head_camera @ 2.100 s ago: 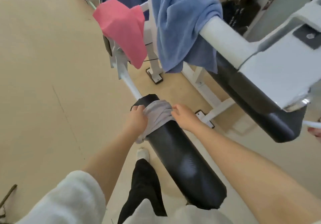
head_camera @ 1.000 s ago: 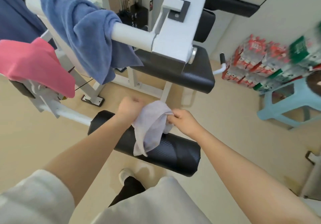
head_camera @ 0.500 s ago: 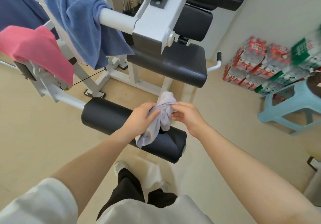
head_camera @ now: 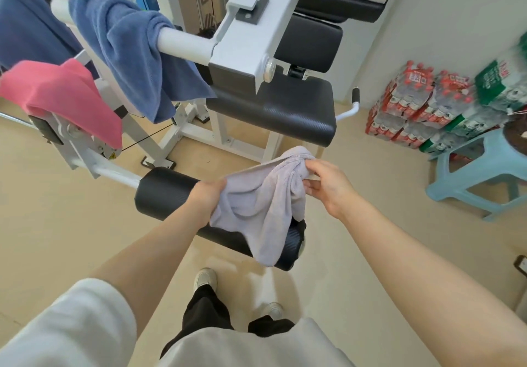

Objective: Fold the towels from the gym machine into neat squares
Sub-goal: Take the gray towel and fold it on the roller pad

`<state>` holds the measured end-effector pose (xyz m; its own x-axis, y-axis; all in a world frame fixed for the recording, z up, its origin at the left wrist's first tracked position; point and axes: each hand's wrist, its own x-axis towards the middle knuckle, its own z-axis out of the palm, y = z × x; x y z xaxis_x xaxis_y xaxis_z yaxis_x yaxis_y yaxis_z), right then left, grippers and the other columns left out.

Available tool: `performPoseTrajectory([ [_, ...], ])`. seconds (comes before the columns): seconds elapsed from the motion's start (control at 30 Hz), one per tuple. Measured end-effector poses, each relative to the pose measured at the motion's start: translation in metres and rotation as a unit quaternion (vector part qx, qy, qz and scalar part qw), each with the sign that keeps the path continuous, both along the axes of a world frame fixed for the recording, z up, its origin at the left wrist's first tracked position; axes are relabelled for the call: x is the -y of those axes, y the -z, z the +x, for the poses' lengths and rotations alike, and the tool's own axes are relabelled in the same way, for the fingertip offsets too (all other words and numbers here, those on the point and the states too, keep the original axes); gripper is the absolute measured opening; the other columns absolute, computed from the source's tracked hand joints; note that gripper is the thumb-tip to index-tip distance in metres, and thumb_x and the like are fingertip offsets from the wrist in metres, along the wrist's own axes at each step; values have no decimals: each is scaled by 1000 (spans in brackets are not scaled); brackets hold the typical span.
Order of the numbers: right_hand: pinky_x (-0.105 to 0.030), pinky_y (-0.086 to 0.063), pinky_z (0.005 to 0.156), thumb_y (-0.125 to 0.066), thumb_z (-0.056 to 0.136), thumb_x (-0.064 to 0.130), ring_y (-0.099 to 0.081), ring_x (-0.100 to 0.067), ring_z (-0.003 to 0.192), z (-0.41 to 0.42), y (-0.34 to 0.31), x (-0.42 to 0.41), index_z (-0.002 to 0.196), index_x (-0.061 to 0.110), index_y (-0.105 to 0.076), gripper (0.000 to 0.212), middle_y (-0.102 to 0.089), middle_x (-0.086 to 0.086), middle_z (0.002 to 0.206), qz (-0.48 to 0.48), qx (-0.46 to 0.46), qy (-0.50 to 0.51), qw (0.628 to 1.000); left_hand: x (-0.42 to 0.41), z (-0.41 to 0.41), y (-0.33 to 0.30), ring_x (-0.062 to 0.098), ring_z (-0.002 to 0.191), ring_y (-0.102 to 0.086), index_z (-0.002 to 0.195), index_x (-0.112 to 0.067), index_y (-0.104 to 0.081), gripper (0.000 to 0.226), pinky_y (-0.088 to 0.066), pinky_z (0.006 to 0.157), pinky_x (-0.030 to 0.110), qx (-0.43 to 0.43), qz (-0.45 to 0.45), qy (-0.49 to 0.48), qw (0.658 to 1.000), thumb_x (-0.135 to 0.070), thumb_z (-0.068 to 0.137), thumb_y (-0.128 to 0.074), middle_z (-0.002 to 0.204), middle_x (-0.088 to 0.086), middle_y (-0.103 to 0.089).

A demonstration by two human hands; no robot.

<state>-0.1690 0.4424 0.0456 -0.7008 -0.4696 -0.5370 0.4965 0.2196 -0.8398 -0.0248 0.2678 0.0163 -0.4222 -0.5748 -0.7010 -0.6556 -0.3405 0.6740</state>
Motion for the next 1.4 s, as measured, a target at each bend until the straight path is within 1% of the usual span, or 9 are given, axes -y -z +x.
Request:
performPoseTrajectory([
  [0.13, -35, -52, 69, -58, 80, 11, -56, -22, 68, -4, 13, 5, 77, 9, -55, 5, -58, -9, 73, 173, -123, -81, 974, 13, -26, -32, 29, 101, -64, 117, -12, -61, 39, -48, 94, 44, -133, 183, -101, 969, -39, 91, -51, 111, 11, -69],
  [0.3, -36, -51, 82, -70, 75, 38, -58, -18, 91, 6, -1, 29, 105, 14, -57, 41, -61, 0, 99, 238, -181, -258, 919, -1, -46, -86, 21, 85, -70, 105, -9, -66, 36, -55, 74, 34, -223, 243, 94, 939, -37, 95, -45, 94, 11, -72],
  [0.53, -31, -47, 65, -48, 87, 12, -54, -19, 70, 0, -10, 75, 74, 13, -56, 16, -56, 6, 70, 255, -380, -231, 859, 27, -42, -95, 12, 75, -63, 90, -11, -72, 27, -53, 65, 21, -280, 249, 281, 884, -30, 70, -74, 77, 2, -69],
  [0.67, -33, -44, 65, -41, 88, 8, -52, -24, 70, 9, -4, 78, 72, 14, -56, 23, -58, -3, 74, 264, -364, -182, 874, 69, -27, -84, 21, 82, -65, 86, -9, -75, 57, -56, 73, 29, -304, 306, 265, 862, -36, 38, -89, 85, 10, -70],
  [0.93, -37, -45, 92, -41, 97, 35, -57, -32, 105, 13, 15, 91, 117, 9, -60, 39, -62, -16, 118, 352, -231, -227, 878, 132, -4, -80, 22, 84, -69, 85, -10, -77, 47, -57, 75, 30, -317, 344, 254, 847, -40, 49, -82, 87, 7, -74],
  [1.03, -36, -45, 81, -49, 92, 42, -59, -29, 93, 25, 9, 105, 108, 5, -65, 44, -65, -17, 104, 314, -213, -185, 907, 133, -12, -82, 18, 89, -64, 92, -20, -74, 19, -55, 73, 25, -183, 158, 320, 916, -31, 82, -61, 94, 2, -72],
  [1.13, -32, -45, 75, -57, 87, 38, -58, -21, 90, 38, -8, 129, 97, 14, -65, 27, -64, -2, 93, 256, -272, -203, 905, 119, -18, -77, 8, 92, -56, 111, -28, -52, 30, -44, 79, 24, -78, -134, 435, 887, -31, 84, -64, 103, -12, -61],
  [1.23, -30, -43, 69, -55, 87, 28, -56, -20, 85, 51, -22, 154, 86, 21, -55, 7, -58, 3, 84, 215, -283, -237, 904, 114, -21, -65, 8, 97, -53, 134, -27, -31, 68, -40, 78, 18, -117, -162, 484, 852, -23, 78, -71, 109, -11, -56],
  [1.4, -37, -49, 90, -51, 90, 39, -61, -19, 98, 64, -29, 167, 104, 18, -67, 30, -68, -2, 103, 170, -247, -236, 924, 129, -23, -49, 11, 77, -56, 98, -20, -58, 16, -39, 61, 18, -100, -233, 497, 830, -21, 82, -60, 80, -6, -60],
])
